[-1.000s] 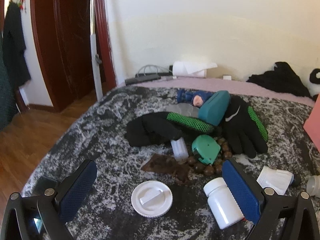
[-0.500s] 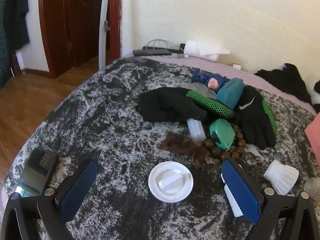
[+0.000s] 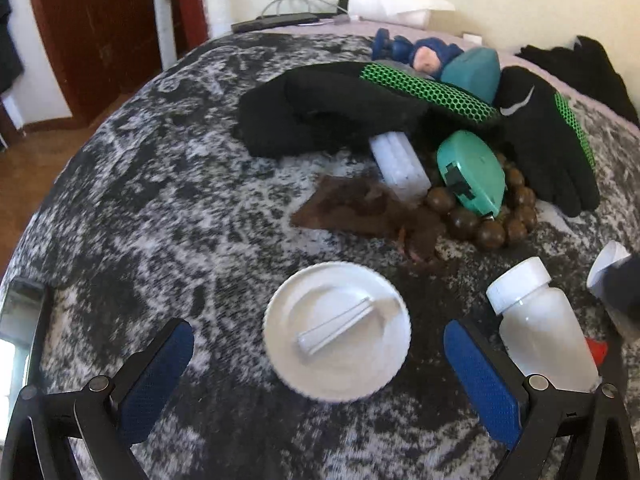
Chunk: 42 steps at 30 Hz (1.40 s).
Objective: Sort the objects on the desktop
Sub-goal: 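Move both tools toward the white lid and white pill bottle, then grasp the white round lid with left tool while right tool grasps white pill bottle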
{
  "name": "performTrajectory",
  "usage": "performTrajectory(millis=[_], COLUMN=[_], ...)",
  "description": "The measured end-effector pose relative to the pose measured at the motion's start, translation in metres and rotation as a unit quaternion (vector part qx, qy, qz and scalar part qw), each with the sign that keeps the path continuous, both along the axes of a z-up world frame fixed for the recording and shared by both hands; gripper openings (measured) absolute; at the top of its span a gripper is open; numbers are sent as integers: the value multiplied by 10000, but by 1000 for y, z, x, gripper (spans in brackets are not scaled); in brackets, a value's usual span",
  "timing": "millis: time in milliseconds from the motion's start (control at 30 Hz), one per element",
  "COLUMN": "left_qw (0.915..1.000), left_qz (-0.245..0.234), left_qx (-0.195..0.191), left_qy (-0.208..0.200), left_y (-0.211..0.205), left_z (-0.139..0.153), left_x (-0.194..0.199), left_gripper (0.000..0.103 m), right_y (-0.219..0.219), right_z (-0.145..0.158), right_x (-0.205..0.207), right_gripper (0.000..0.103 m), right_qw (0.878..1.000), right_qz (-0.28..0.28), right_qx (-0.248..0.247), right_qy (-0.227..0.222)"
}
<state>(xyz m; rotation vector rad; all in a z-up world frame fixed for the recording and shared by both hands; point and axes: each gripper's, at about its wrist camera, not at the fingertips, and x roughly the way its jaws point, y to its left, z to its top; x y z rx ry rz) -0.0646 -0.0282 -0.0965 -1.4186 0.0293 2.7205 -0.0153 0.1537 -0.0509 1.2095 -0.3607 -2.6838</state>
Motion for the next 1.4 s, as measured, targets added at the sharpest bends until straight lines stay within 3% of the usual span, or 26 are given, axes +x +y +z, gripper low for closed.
performTrajectory(millis=[100, 233, 367, 433, 500, 567, 700, 833, 1000, 1267, 1400], left_qw=[9999, 9996, 9996, 9998, 9998, 9998, 9991, 9970, 9910, 9854, 9851], left_qz=[-8, 42, -13, -77, -153, -199, -222, -333, -455, -487, -463], left_qx=[-114, -162, 0, 21, 7, 54, 348, 521, 866, 1003, 1014], left_qy=[-18, -246, -266, -192, -107, -74, 10, 475, 914, 1286, 1312], left_y=[3, 1, -5, -7, -9, -11, -15, -11, -3, 9, 11], left_z=[-6, -24, -32, -30, -25, -22, -10, 21, 56, 79, 80], left_x=[-14, -28, -31, -30, -28, -27, -21, -6, 11, 32, 33], left_gripper=[103, 102, 100, 92, 65, 65, 64, 64, 64, 65, 65], right_y=[-32, -39, -39, -45, -55, -63, -59, -48, -25, 24, 32], right_z=[-13, -29, -45, -54, -59, -59, -49, -11, 16, 39, 41], right_x=[-24, -39, -53, -56, -54, -50, -44, -26, 1, 43, 55], right_gripper=[52, 52, 52, 51, 48, 46, 45, 45, 45, 45, 45], right_qw=[9980, 9960, 9943, 9919, 9884, 9854, 9892, 9951, 9971, 9948, 9946], right_qz=[460, 561, 704, 820, 1010, 1162, 1122, 905, 404, -362, -457], right_qx=[352, 531, 365, 525, 884, 1122, 843, 361, 132, -370, -308], right_qy=[-234, -447, -712, -821, -711, -535, -424, 145, 627, 883, 878])
